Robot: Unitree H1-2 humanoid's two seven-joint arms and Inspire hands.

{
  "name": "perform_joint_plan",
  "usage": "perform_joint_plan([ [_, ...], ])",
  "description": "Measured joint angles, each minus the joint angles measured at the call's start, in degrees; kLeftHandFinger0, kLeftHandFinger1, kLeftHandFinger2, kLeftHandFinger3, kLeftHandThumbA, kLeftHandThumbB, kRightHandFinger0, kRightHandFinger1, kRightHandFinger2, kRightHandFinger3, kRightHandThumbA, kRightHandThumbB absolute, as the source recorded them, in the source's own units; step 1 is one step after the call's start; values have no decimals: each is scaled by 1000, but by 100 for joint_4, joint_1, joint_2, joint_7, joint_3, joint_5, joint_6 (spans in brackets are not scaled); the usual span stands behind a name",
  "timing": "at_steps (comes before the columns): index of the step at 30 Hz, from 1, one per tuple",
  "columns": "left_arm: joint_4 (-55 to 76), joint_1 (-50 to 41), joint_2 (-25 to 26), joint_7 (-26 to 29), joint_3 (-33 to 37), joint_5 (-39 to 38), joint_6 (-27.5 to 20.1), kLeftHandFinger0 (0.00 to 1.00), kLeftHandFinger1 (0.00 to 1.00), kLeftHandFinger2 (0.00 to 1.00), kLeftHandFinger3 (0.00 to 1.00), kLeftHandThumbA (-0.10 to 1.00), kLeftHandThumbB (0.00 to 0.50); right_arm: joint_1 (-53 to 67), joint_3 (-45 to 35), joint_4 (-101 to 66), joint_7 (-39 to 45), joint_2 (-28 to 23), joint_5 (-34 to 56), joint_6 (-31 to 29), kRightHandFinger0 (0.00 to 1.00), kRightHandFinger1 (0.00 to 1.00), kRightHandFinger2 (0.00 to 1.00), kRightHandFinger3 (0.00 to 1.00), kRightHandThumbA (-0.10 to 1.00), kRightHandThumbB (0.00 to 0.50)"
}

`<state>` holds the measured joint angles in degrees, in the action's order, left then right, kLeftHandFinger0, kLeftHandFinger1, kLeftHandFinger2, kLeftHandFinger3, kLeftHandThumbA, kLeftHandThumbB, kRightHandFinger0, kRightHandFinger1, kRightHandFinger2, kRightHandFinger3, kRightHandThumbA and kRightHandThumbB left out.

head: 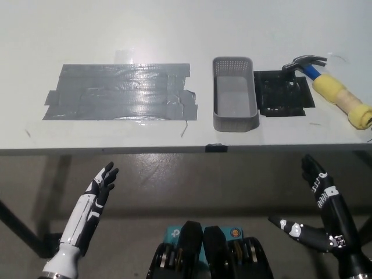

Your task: The robot picks the hammer with right hand and hits the black area on the desk and places it back.

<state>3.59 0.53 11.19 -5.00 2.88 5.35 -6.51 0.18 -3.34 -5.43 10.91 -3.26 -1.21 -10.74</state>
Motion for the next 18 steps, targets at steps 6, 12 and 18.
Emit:
perform_joint_plan([
  [6,24,-51,1,0,-3,2,0,1000,1000,1000,1000,1000,102,10,90,29,-8,-3,33,-13,1000,1000,1000,1000,993,191],
  [12,36,-92,0,-1,-7,-35,0,1000,1000,1000,1000,1000,89,11,184,100,-17,-37,23,-19,1000,1000,1000,1000,939,184],
  [18,59,-190,-2,-1,-6,-48,1,1000,1000,1000,1000,1000,86,29,264,130,-21,-77,16,-20,1000,1000,1000,1000,888,160],
])
